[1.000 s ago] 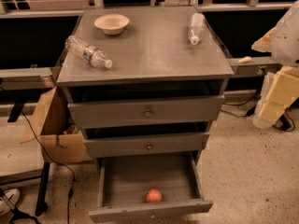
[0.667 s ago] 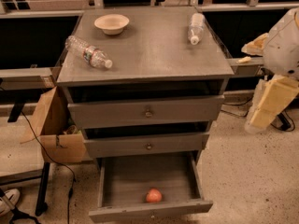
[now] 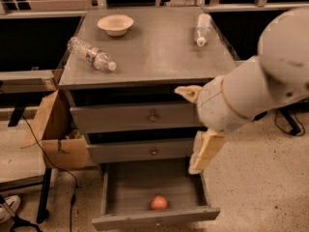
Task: Pick apple from bottom drawer and place on counter
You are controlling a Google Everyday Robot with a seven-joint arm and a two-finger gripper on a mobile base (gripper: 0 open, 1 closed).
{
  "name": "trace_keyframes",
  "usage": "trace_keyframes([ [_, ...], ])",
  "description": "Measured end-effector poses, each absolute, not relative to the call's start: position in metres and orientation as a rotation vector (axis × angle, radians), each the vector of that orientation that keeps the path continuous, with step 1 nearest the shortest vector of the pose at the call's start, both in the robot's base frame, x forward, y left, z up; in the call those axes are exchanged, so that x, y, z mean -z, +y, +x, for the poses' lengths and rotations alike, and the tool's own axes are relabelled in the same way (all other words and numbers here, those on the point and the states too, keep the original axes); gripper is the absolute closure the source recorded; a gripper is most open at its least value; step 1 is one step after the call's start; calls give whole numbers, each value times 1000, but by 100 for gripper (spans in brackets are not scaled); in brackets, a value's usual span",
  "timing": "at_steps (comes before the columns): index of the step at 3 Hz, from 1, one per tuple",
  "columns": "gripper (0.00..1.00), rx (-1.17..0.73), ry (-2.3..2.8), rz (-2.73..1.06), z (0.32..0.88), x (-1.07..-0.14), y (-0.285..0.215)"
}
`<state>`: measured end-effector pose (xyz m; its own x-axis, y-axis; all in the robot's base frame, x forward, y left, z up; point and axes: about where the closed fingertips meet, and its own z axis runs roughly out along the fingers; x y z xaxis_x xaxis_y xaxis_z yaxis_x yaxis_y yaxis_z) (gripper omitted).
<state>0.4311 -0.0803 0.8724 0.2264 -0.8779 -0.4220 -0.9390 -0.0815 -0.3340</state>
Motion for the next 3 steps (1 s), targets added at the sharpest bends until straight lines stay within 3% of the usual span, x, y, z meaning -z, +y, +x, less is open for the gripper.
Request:
trace_keyframes([
  [1,0,-187,1355,-2136,436,-813,1],
  [3,0,-99,1174,-2176,451,-807,27],
])
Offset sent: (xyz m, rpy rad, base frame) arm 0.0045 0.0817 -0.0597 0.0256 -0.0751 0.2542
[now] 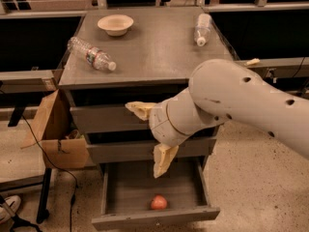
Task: Pick apple from bottom drawer and place on counter
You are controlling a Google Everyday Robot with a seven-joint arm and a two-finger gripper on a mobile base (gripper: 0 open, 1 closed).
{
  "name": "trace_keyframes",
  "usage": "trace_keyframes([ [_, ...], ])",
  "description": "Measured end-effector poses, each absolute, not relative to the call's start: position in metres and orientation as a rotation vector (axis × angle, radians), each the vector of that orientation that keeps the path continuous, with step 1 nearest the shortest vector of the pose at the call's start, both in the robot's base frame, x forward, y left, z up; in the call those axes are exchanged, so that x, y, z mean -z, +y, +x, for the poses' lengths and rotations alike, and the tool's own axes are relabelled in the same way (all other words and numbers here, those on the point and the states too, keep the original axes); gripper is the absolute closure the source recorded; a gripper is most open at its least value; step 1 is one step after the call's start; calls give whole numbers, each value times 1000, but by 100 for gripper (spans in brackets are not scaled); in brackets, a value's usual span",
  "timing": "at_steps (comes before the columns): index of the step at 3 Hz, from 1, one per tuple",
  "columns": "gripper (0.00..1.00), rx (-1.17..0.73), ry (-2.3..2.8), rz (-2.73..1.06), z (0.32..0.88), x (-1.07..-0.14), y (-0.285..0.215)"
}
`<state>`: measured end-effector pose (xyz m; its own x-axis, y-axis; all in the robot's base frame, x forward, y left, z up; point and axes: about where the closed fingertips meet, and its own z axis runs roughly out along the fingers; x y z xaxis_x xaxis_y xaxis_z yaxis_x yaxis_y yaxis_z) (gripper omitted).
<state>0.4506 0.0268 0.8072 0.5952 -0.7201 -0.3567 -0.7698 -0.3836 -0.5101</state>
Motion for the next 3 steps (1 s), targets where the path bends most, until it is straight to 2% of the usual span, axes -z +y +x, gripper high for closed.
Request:
trace_keyframes([
  [1,0,-70,1179,-2225,455,-796,20],
  [2,0,-80,1162,-2339,461,-746,-18],
  [3,0,-134,1001,-2521,467,-657,-60],
])
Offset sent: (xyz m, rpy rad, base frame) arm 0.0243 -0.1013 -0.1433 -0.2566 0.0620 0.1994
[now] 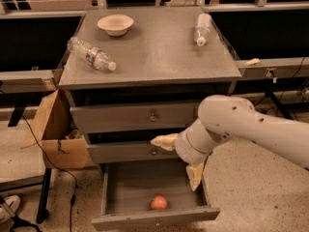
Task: Pick apple from bottom drawer and place on counter
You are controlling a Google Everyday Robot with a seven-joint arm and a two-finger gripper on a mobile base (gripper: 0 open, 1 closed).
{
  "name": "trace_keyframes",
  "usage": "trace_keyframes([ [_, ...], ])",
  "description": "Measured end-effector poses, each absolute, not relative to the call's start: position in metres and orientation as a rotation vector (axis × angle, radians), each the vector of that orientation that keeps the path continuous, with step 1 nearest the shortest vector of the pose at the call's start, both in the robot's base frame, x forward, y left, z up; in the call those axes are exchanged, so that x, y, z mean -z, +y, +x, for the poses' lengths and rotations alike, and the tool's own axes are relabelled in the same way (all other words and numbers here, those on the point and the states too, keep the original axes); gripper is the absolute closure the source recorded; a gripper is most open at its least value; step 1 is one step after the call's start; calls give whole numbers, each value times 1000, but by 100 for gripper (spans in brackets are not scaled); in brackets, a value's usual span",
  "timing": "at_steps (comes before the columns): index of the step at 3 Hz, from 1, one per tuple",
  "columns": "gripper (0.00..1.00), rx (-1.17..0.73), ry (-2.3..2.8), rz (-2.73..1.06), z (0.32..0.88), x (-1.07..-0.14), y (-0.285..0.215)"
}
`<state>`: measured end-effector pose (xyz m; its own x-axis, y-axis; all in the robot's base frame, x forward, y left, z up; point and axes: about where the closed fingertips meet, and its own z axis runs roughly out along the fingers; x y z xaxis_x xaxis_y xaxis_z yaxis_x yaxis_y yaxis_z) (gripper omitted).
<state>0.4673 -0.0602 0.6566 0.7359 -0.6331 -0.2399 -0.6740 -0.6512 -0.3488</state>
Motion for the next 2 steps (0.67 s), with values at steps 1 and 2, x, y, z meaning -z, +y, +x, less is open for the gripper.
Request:
trace_keyframes([
  [1,0,-137,799,-2609,478,-594,-77],
  [2,0,-146,716,-2632,475,-584,-77],
])
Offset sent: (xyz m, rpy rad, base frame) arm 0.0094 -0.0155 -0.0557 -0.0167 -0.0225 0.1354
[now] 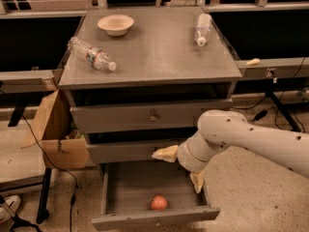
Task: Pick apple from bottom drawer and place on counter
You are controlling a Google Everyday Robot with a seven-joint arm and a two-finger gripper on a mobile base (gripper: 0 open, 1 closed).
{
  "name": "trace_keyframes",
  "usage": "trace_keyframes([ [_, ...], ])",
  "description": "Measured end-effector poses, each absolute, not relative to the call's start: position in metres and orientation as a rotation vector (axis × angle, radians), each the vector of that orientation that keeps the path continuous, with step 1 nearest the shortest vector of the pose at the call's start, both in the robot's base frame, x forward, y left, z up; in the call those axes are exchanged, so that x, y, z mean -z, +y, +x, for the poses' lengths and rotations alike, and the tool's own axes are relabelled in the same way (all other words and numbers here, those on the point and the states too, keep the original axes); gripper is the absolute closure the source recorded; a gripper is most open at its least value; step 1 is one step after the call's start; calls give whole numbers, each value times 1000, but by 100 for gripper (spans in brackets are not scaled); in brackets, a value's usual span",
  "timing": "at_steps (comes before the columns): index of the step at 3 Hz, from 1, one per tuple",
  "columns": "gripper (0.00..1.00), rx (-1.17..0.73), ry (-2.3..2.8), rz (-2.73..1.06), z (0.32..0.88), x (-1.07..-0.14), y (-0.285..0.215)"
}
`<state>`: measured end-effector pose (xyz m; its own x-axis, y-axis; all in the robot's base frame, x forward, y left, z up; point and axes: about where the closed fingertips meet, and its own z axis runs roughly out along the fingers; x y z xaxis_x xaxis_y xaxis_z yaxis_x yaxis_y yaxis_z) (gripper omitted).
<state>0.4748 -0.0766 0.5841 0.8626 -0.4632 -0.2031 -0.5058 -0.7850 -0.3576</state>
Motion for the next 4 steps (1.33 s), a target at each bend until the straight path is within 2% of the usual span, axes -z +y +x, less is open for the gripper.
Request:
trace_keyframes([
  [2,0,-148,667,-2627,473,-583,-76],
  [4,0,-82,341,-2723,505,-525,-85],
])
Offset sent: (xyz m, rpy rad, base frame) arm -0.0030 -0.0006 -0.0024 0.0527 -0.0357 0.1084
